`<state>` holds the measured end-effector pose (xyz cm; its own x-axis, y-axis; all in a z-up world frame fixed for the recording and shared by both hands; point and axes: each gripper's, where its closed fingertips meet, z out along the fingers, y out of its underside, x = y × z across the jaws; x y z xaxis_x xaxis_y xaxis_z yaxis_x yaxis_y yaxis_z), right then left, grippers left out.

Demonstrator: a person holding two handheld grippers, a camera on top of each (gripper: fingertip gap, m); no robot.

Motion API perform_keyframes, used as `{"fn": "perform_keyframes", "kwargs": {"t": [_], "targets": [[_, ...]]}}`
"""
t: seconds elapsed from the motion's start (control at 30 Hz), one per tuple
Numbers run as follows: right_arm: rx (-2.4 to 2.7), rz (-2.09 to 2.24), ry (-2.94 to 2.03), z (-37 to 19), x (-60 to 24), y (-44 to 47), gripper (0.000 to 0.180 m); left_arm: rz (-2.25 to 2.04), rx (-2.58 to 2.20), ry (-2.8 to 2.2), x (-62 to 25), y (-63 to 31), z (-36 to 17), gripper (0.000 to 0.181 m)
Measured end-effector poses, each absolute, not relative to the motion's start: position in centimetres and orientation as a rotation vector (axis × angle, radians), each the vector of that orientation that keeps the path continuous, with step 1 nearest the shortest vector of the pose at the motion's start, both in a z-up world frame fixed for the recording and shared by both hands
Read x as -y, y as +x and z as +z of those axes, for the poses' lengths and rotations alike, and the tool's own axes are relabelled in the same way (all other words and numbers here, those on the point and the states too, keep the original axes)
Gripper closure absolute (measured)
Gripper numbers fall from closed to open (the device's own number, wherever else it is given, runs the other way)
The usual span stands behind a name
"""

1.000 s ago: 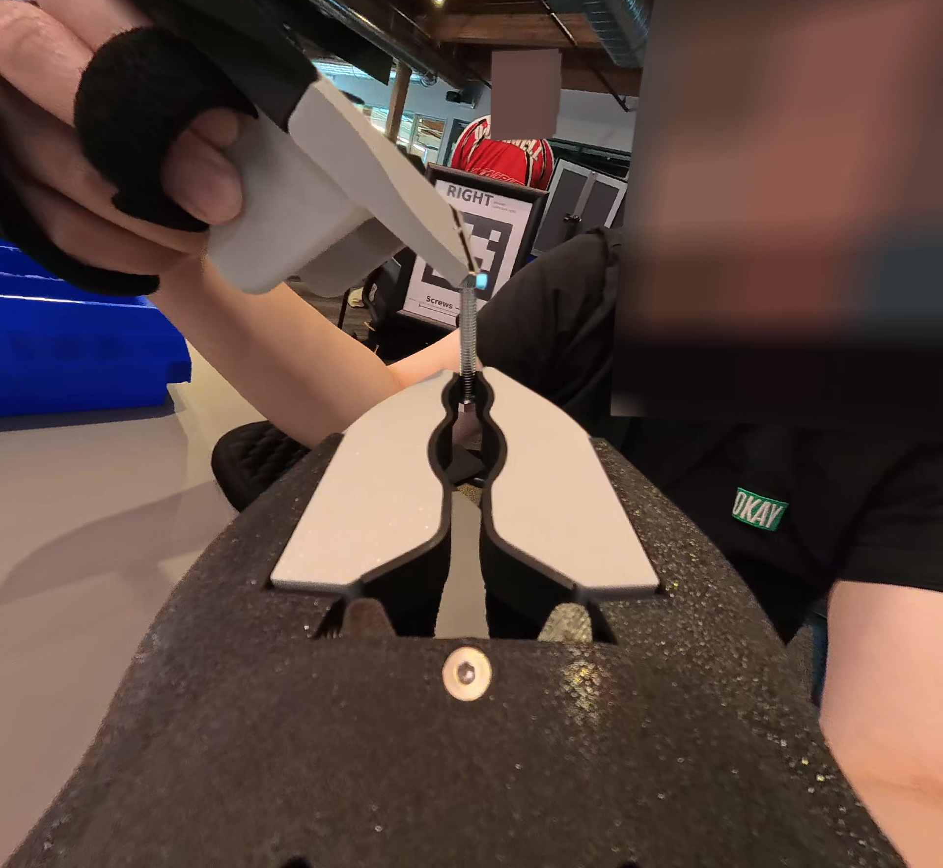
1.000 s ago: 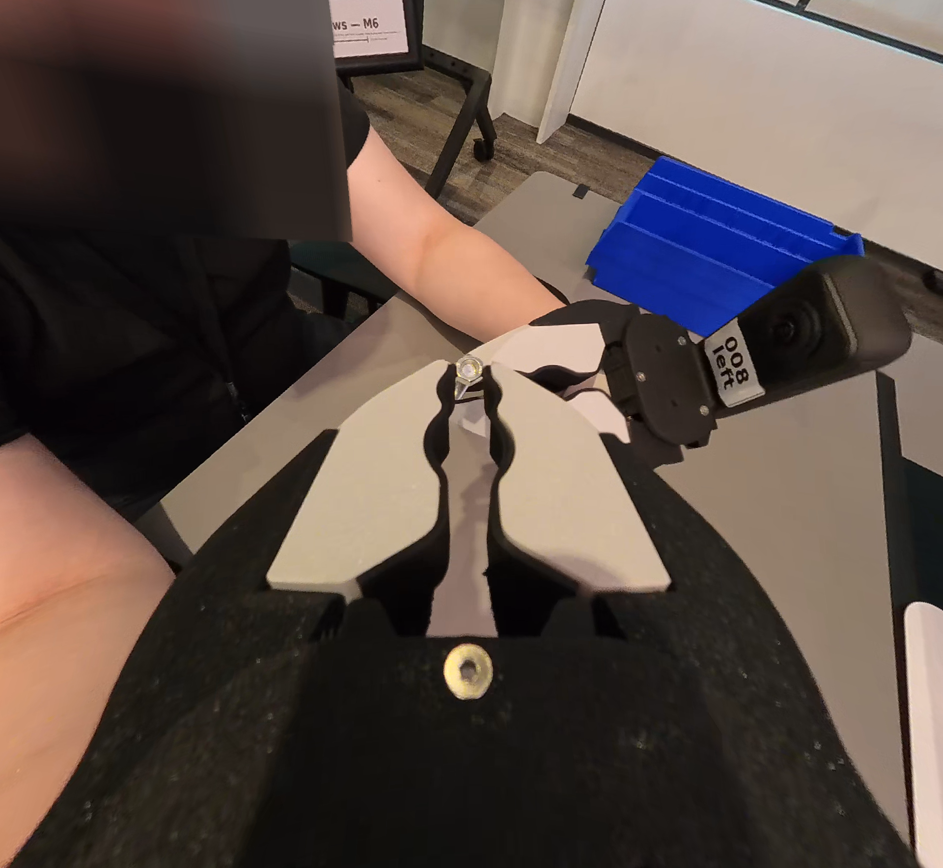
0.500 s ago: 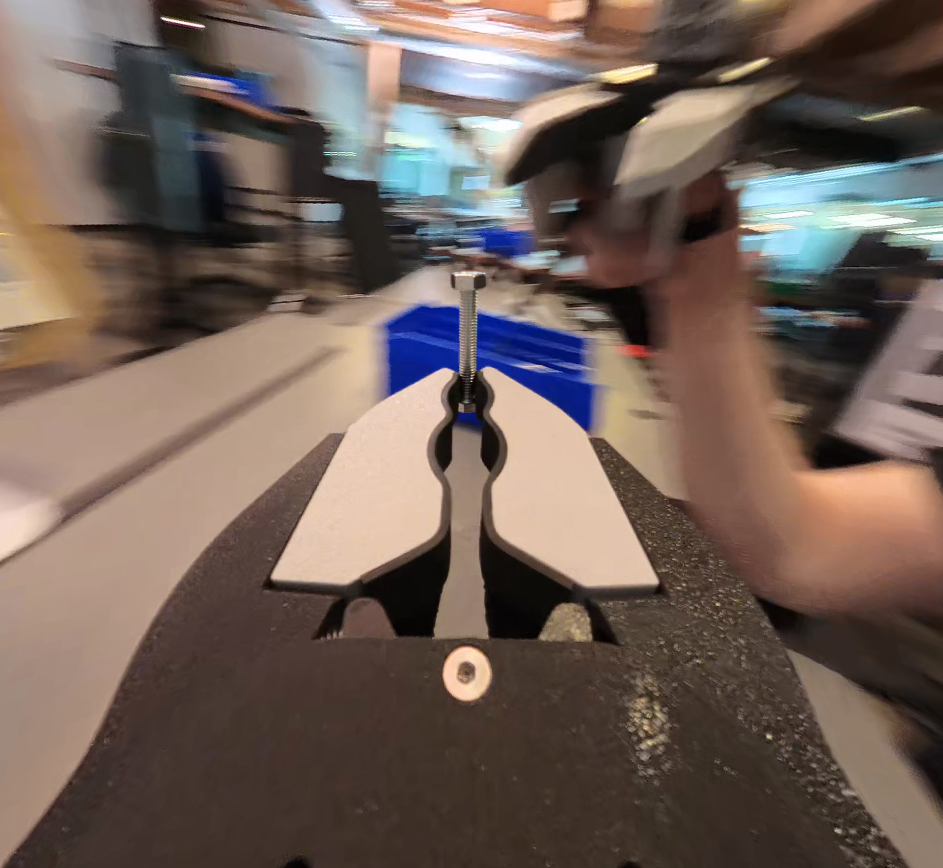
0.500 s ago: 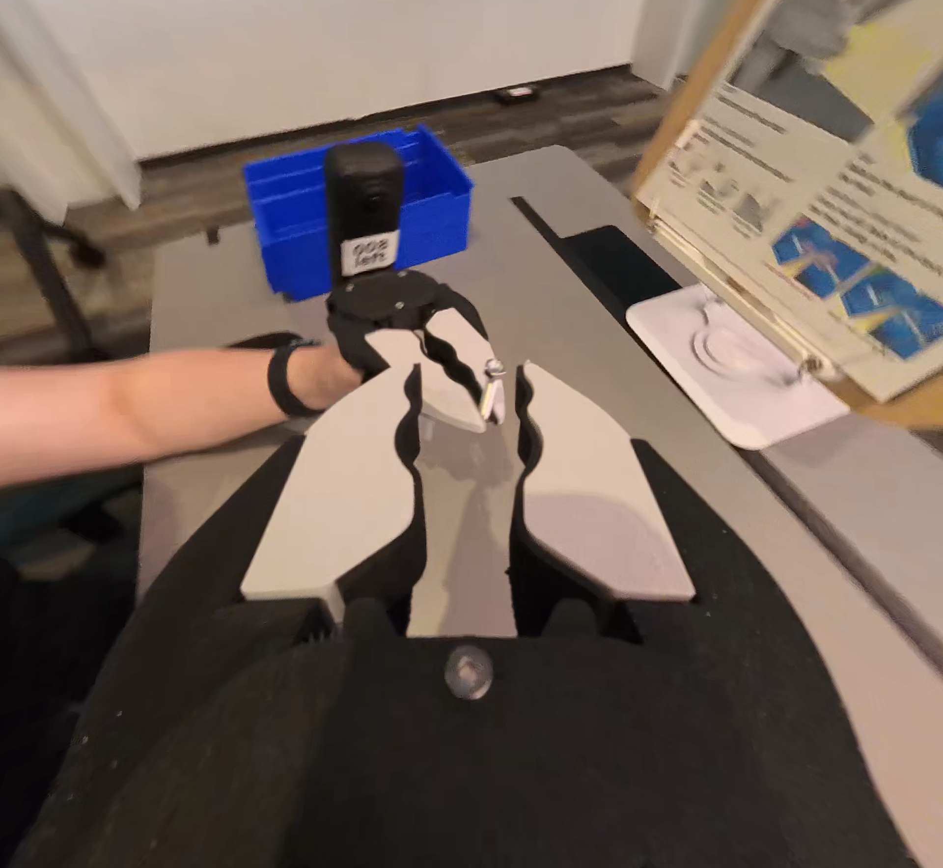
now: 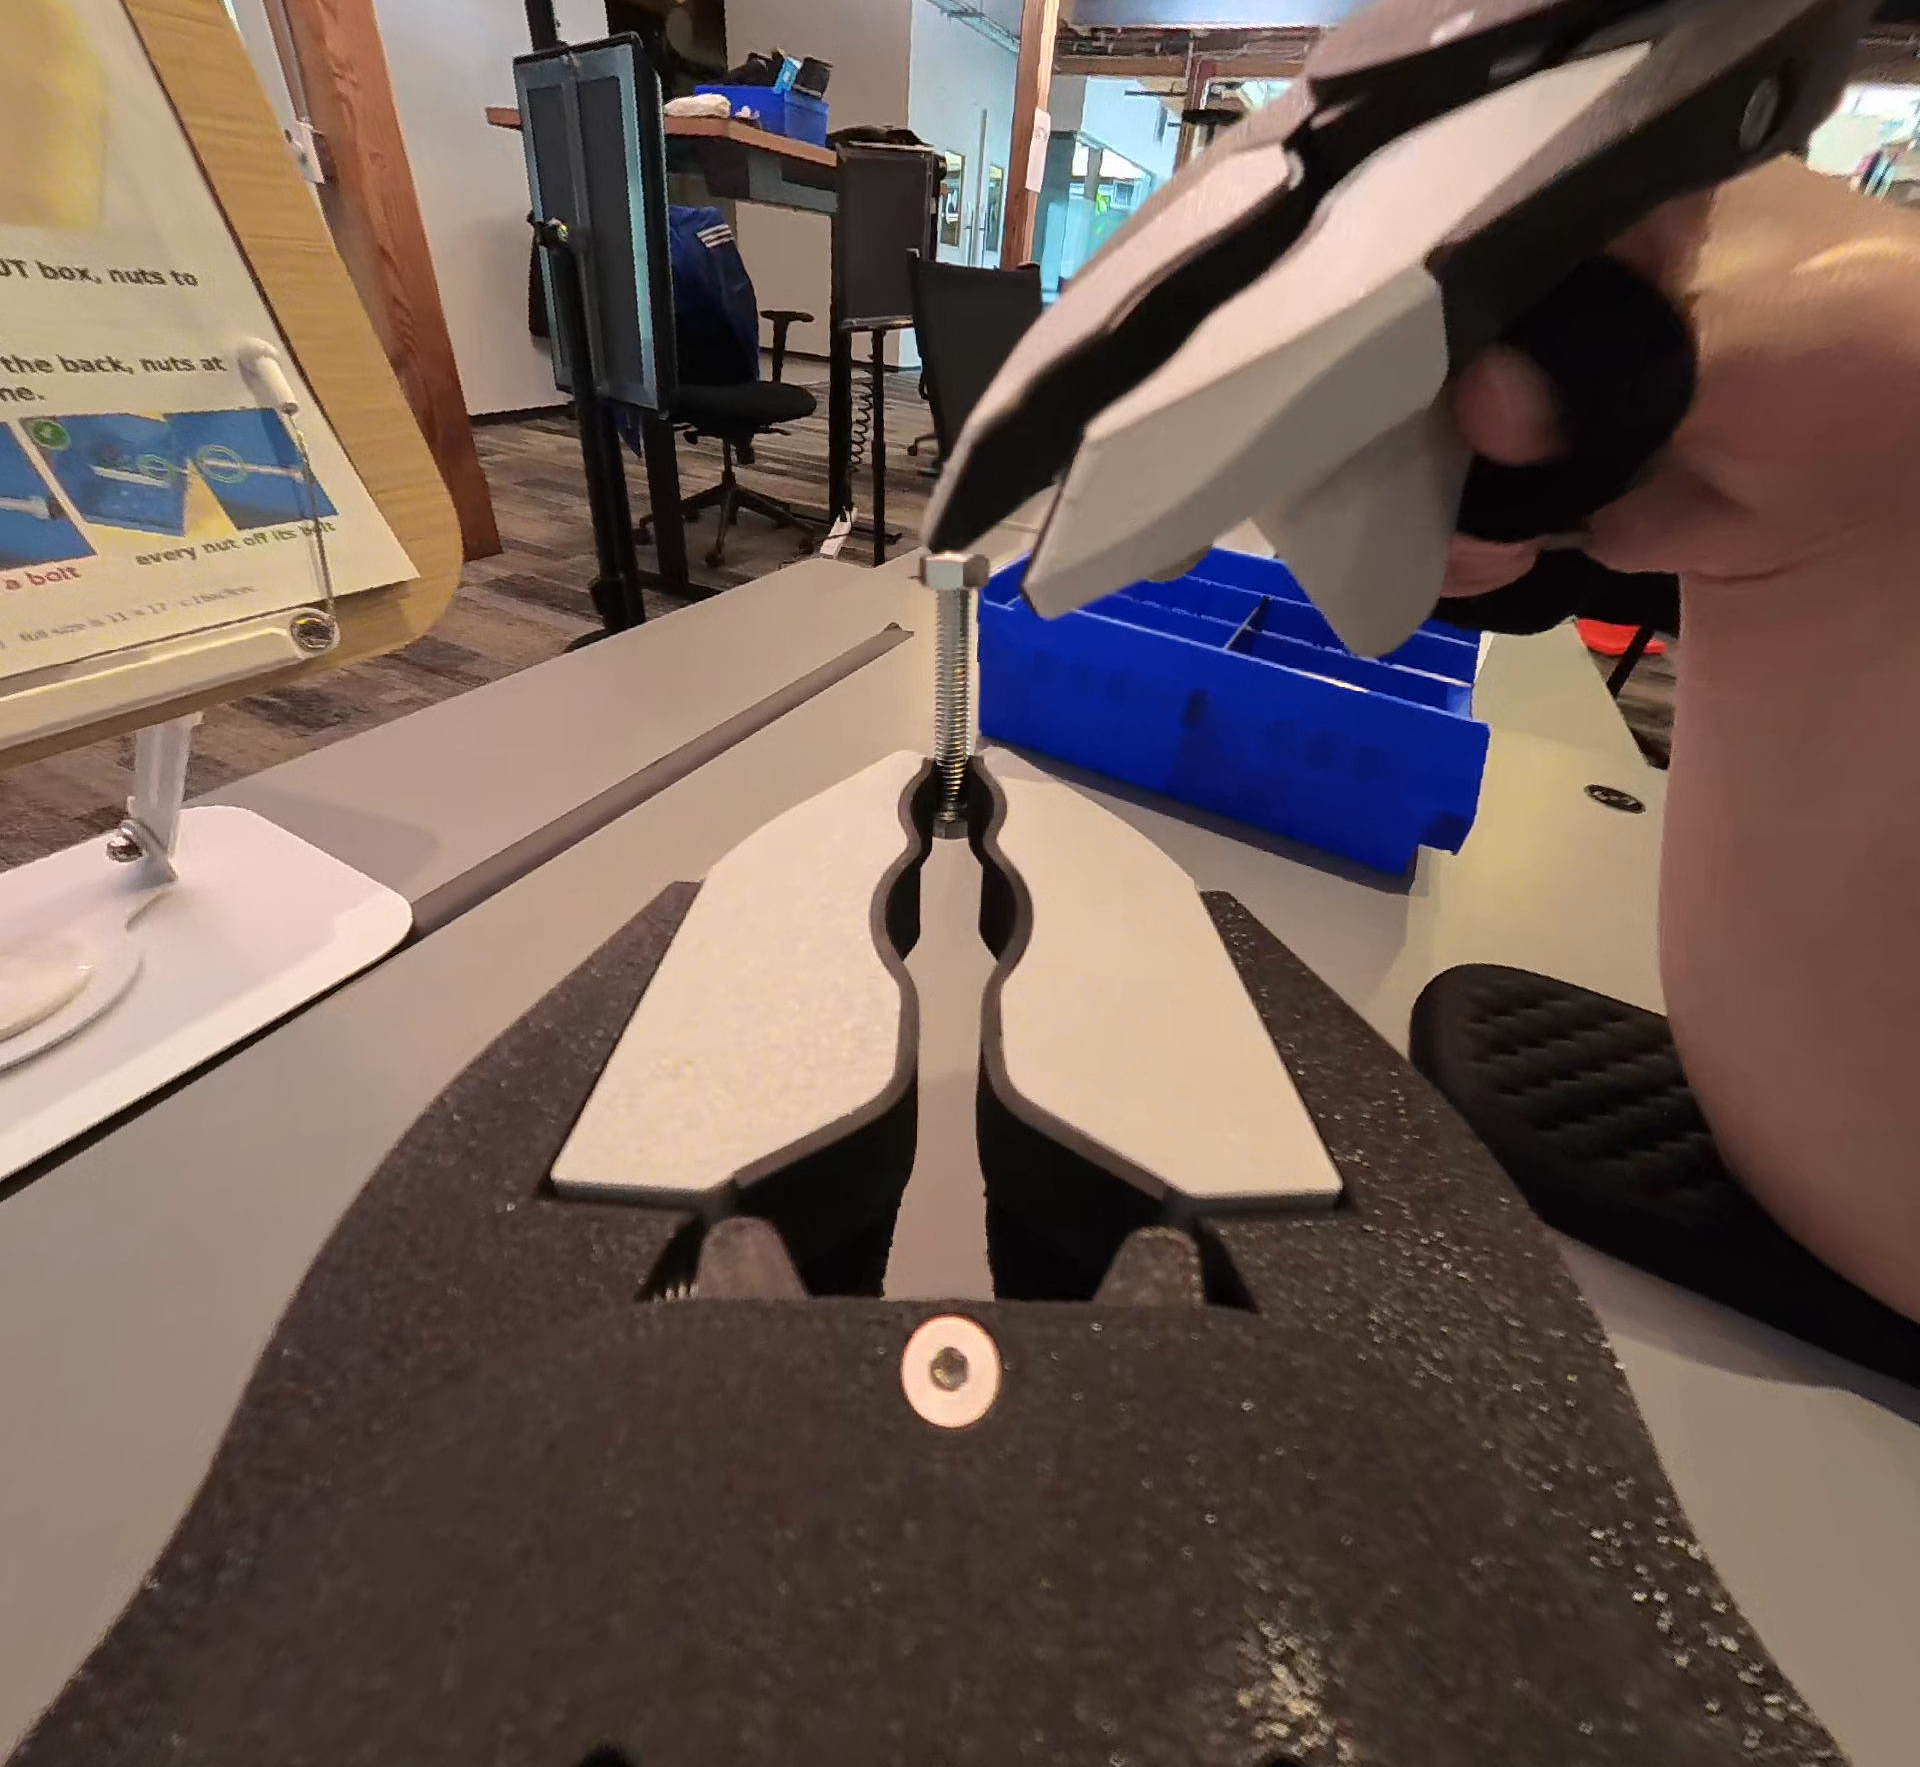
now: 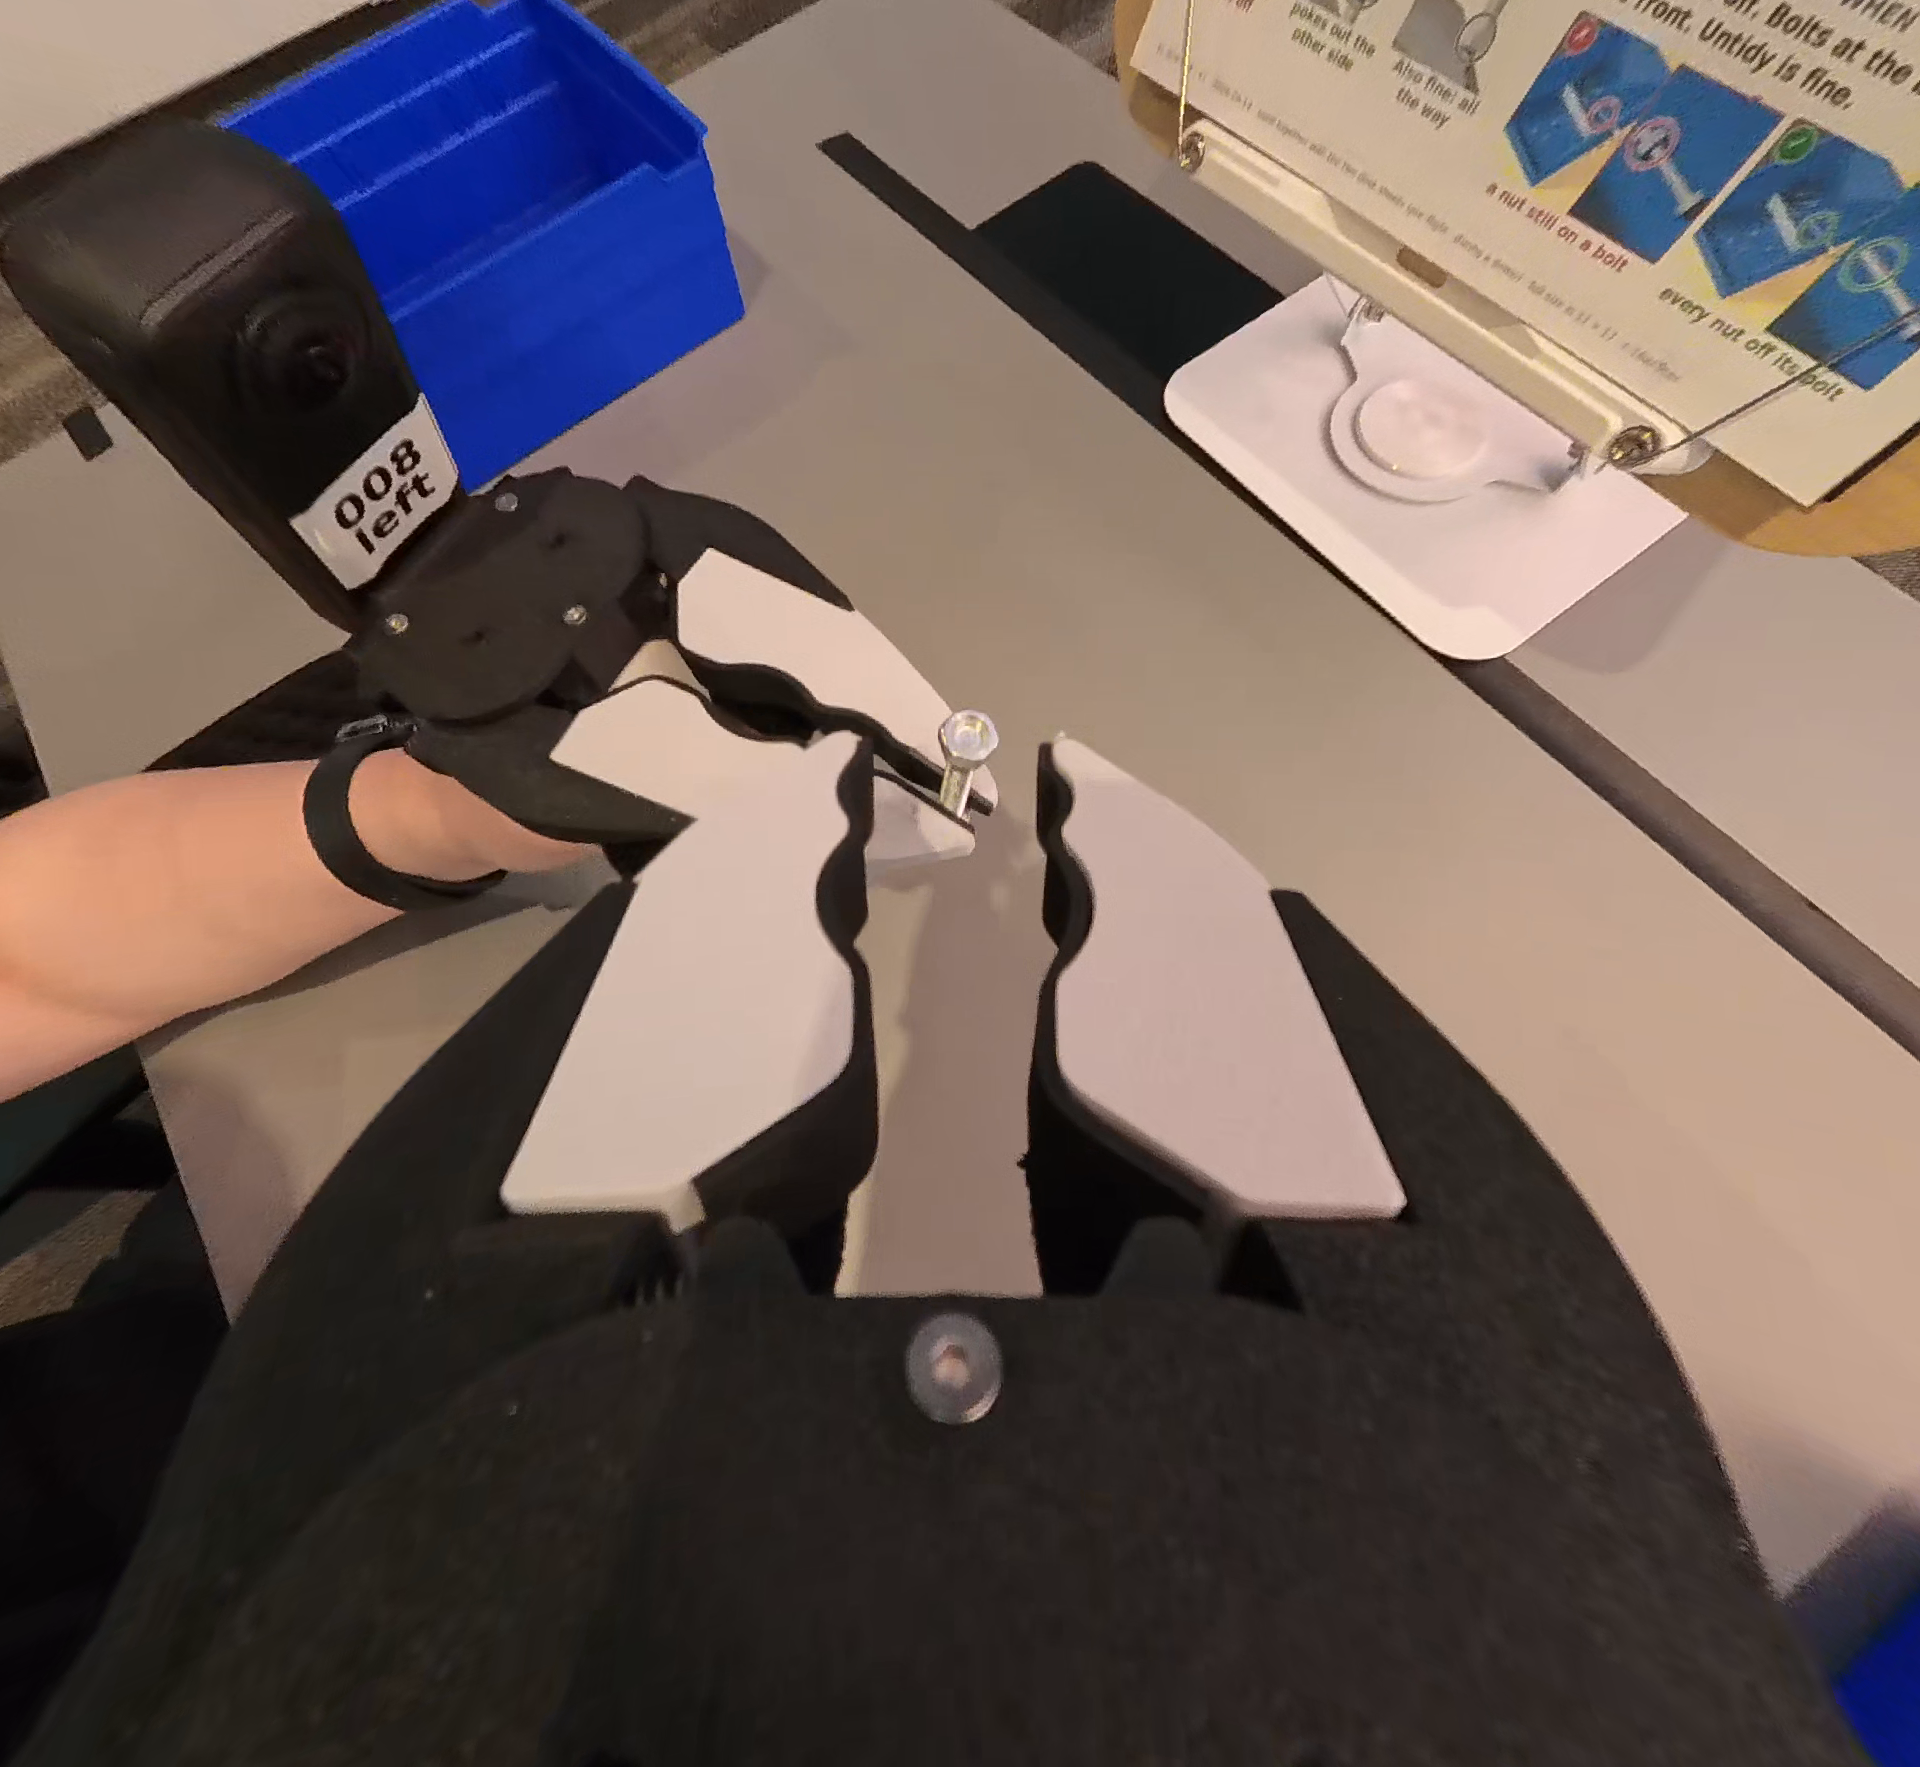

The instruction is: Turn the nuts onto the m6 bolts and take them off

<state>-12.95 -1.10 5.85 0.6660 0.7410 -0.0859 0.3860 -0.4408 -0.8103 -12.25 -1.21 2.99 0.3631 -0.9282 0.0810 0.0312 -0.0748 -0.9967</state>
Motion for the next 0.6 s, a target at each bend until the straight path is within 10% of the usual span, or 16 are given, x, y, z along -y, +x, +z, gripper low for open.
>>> {"fn": "perform_keyframes", "kwargs": {"t": [0.6], "targets": [[1.291, 0.789, -1.797, 6.9, 5.0, -12.9, 0.172, -1.419, -1.123, -1.334, 6.1, -12.0, 4.5, 0.176]]}}
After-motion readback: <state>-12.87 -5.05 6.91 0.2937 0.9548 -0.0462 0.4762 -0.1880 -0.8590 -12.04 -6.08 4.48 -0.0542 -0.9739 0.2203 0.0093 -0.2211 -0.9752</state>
